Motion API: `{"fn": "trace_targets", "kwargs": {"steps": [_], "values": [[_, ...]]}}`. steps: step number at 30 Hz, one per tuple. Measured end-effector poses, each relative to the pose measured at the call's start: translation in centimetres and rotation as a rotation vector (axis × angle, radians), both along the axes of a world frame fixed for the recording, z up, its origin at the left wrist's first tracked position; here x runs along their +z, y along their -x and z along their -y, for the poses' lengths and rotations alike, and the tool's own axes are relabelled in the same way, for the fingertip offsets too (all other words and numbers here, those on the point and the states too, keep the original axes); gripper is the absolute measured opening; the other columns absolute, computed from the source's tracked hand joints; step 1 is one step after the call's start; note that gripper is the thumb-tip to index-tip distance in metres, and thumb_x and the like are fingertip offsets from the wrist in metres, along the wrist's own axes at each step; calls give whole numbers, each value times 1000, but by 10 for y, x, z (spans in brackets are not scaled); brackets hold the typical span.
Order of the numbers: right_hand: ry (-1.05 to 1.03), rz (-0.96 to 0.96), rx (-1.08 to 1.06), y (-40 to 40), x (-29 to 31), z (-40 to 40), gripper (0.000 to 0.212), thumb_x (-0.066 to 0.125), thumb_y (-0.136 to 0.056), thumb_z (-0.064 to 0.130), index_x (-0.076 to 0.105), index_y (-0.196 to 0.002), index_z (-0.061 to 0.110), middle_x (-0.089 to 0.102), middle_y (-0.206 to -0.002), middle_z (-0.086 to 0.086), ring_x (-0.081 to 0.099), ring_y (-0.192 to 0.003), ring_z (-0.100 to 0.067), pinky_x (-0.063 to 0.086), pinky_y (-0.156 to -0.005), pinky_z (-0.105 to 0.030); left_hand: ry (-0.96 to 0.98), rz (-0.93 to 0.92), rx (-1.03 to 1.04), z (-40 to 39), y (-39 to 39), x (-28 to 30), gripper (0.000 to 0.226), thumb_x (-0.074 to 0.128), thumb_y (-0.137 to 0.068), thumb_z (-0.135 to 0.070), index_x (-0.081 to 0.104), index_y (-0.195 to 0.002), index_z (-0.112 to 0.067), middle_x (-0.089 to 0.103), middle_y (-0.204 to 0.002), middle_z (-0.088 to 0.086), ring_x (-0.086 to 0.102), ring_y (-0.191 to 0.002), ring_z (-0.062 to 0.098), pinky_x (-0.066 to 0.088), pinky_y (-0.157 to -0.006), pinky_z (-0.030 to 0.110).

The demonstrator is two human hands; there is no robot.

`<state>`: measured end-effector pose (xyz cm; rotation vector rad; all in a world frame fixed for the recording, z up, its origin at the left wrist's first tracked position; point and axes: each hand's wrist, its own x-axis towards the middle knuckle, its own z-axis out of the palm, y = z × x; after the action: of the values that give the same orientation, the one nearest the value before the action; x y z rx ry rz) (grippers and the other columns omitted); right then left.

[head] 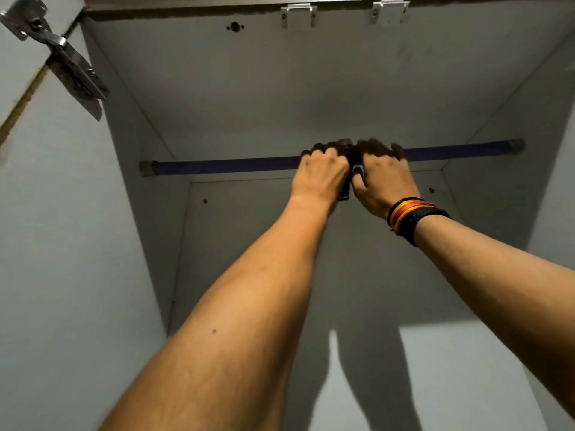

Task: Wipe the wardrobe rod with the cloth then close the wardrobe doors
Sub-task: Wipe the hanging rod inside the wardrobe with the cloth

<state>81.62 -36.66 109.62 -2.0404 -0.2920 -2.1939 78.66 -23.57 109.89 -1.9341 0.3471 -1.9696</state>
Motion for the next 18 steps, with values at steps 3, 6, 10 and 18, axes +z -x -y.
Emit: {"fn": "trace_targets", "kwargs": {"steps": [3,6,10,18], "values": [[-219,107,258,8,-11,11,28,48,-93,25,57,-107,3,61,-114,-20,55,-107,-39,43,-96,-47,17,-45,-119,29,-2,1,32,66,-90,-8,61,-122,-8,60,-124,12,58,-114,32,49,-89,41],[-420,-53,593,10,-15,23,34,56,-91,32,52,-112,6,61,-112,-14,59,-101,-33,51,-84,-43,126,-64,-361,38,-15,-7,34,72,-85,-6,62,-118,-10,60,-124,10,54,-113,30,52,-90,41],[-581,-336,1069,11,-11,33,59,73,-78,31,44,-125,9,62,-115,-15,68,-97,-33,64,-71,-48,357,31,-788,58,-33,-43,57,68,-88,-7,52,-142,-15,52,-143,7,47,-130,27,49,-105,39],[-521,-535,1398,-6,-41,23,26,55,-92,3,67,-114,-2,74,-105,-22,74,-86,-33,60,-51,-31,1257,-304,-1560,58,-51,-72,17,65,-89,-39,67,-90,-22,75,-91,6,73,-88,30,63,-80,44]]}}
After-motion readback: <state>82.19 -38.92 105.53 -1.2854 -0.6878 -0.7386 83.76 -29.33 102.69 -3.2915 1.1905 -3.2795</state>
